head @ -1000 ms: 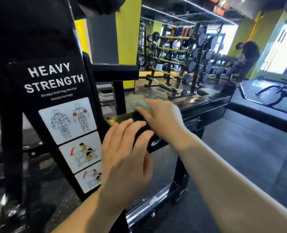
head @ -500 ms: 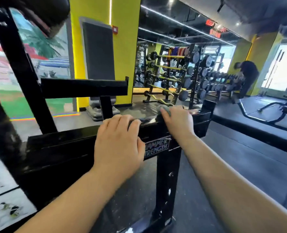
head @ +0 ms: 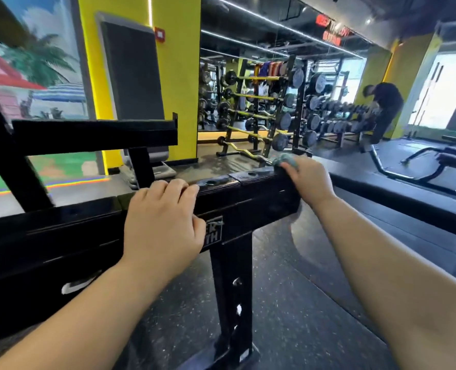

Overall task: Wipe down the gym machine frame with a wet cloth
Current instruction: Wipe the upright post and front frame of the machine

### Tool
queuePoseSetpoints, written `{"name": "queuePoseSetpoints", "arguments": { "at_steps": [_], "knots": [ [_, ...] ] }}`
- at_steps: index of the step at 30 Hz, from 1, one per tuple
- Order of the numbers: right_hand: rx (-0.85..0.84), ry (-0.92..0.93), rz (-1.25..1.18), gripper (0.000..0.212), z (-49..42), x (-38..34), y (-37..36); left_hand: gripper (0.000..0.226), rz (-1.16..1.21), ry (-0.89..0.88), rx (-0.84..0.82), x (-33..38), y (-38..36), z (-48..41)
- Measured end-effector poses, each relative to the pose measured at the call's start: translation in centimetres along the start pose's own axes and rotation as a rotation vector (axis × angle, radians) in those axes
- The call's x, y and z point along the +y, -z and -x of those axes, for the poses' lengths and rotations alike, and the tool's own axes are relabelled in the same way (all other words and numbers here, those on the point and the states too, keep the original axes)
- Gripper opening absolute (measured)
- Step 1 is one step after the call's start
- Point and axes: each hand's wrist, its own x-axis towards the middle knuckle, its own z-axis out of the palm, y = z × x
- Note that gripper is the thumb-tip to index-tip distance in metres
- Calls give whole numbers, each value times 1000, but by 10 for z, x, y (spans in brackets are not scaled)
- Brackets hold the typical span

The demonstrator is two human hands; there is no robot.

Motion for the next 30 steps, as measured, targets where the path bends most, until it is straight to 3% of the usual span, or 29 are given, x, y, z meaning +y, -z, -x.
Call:
{"name": "queuePoseSetpoints", "arguments": {
  "at_steps": [5,8,10,13,17,20,22,26,30],
  "knots": [
    [205,-254,-112,40,26,-51,-17,53,11,-4,45,-1,-4,4],
    [326,-96,-377,31,63,-111,-38,51,45,-10,116,0,-3,9],
    [405,135,-493,23,86,-128,-55,46,35,-30,191,-1,-2,17],
    [398,417,-406,46,81,-83,-66,41,-5,-41,252,-8,0,33],
    [387,98,-428,38,64,-34,-62,39,-26,-13,243,-26,6,54],
    [451,-174,-612,42,72,-73,-65,40,-36,18,259,-36,14,78],
    [519,-201,-681,43,89,-119,-72,40,-36,73,307,-43,19,94],
    [532,41,-592,43,142,-199,-92,40,-76,121,370,-62,23,106],
    [442,366,-355,46,135,-163,-88,40,-93,80,354,-71,26,110]
  ]
}}
